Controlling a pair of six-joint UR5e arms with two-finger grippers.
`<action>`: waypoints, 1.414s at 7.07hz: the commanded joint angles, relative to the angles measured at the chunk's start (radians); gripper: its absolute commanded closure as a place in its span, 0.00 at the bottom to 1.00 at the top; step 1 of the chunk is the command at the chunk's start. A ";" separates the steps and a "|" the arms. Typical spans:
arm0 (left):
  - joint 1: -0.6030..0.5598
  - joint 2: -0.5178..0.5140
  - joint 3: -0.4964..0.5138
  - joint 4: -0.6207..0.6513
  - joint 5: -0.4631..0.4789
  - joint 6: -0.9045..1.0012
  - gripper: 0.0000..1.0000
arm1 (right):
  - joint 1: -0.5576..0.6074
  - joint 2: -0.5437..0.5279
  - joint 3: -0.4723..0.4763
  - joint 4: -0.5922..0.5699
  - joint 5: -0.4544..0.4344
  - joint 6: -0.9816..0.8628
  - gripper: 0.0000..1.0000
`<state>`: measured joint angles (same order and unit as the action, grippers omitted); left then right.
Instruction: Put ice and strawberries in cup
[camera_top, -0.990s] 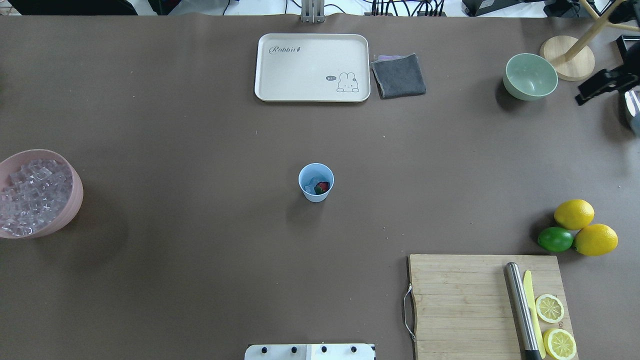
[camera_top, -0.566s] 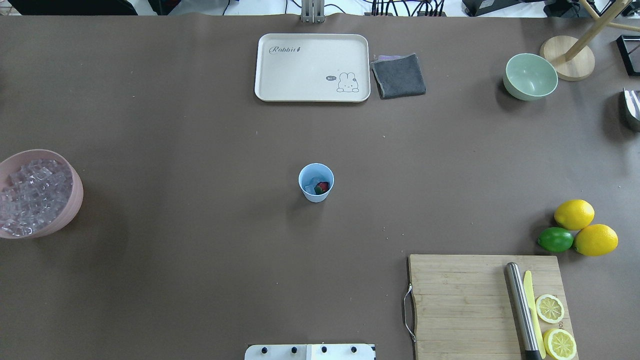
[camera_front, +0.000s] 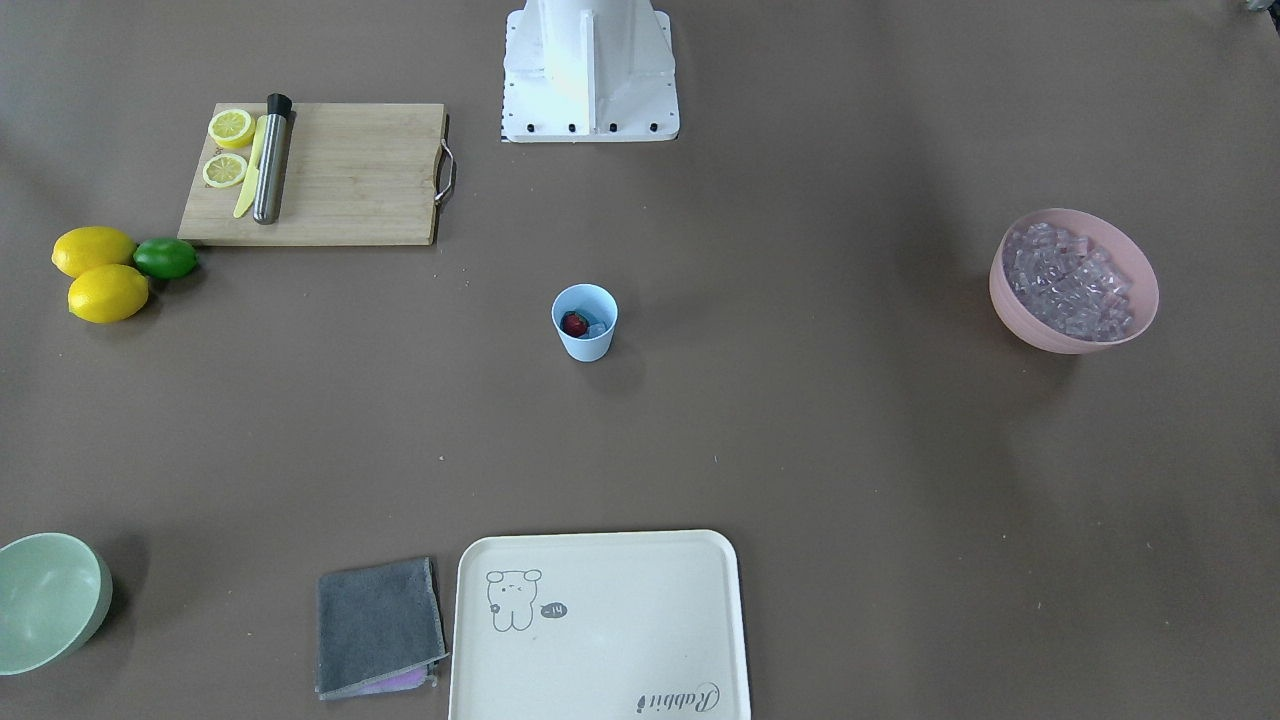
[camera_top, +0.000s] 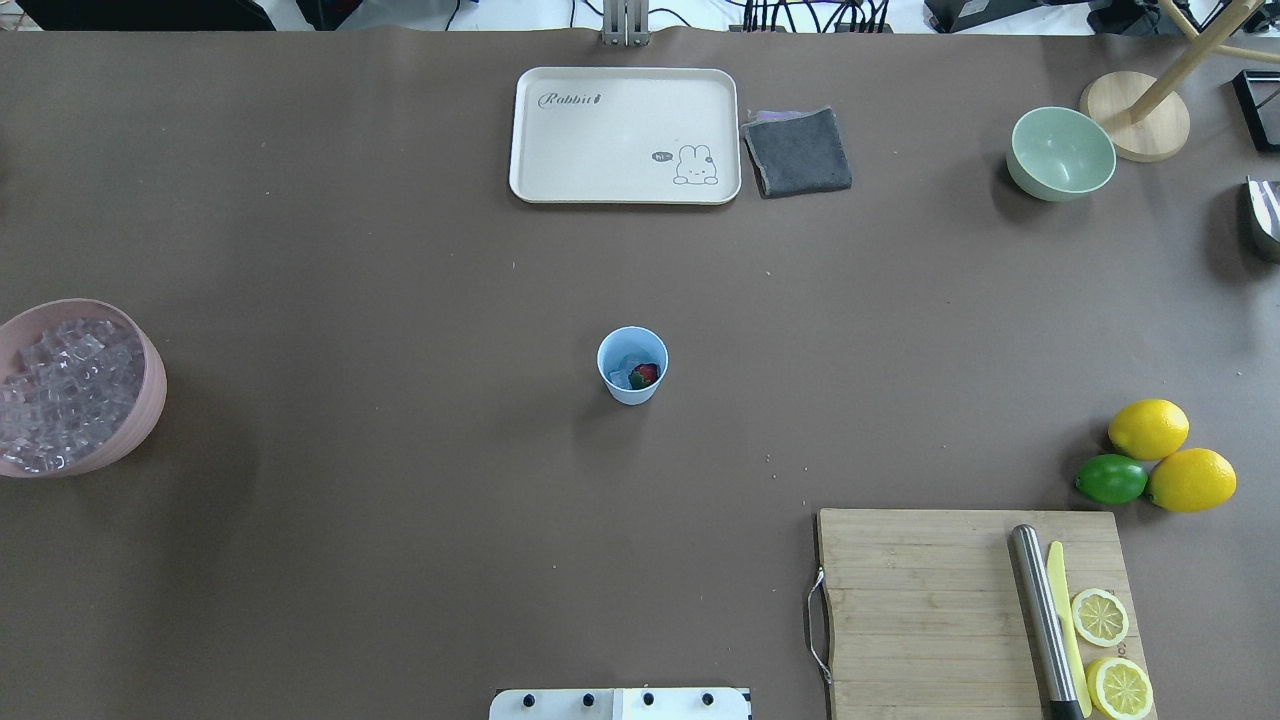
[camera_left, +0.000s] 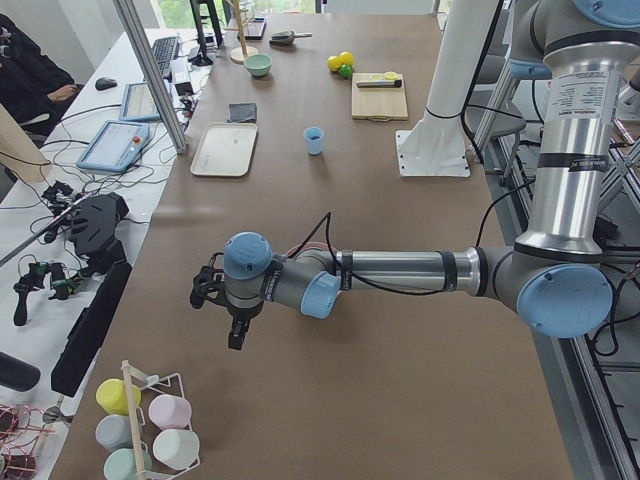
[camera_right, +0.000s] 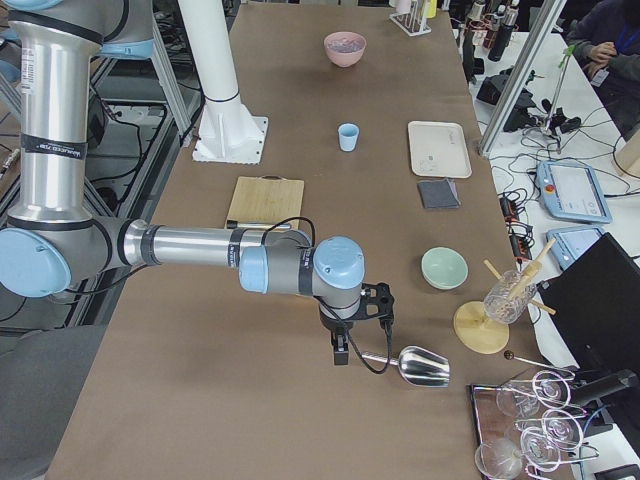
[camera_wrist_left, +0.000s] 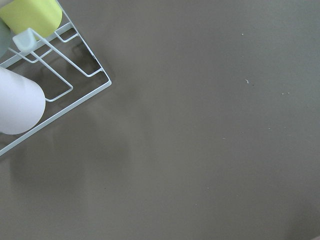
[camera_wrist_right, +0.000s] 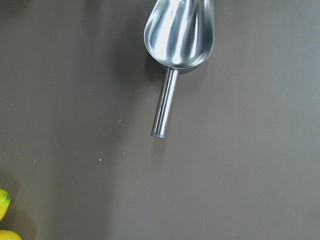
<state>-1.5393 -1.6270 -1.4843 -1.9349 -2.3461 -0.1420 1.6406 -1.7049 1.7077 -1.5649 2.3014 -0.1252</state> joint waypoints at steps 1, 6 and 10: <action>-0.004 0.001 0.001 -0.004 0.001 -0.001 0.03 | 0.005 -0.002 0.004 0.012 0.000 0.004 0.00; -0.050 0.022 -0.016 -0.004 0.005 0.010 0.03 | 0.062 -0.031 -0.071 0.166 0.058 0.006 0.00; -0.048 0.039 -0.024 -0.002 -0.001 0.001 0.03 | 0.061 -0.022 -0.034 0.154 0.047 0.028 0.00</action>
<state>-1.5885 -1.5943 -1.5015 -1.9373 -2.3417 -0.1349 1.7020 -1.7327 1.6660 -1.4090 2.3538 -0.1109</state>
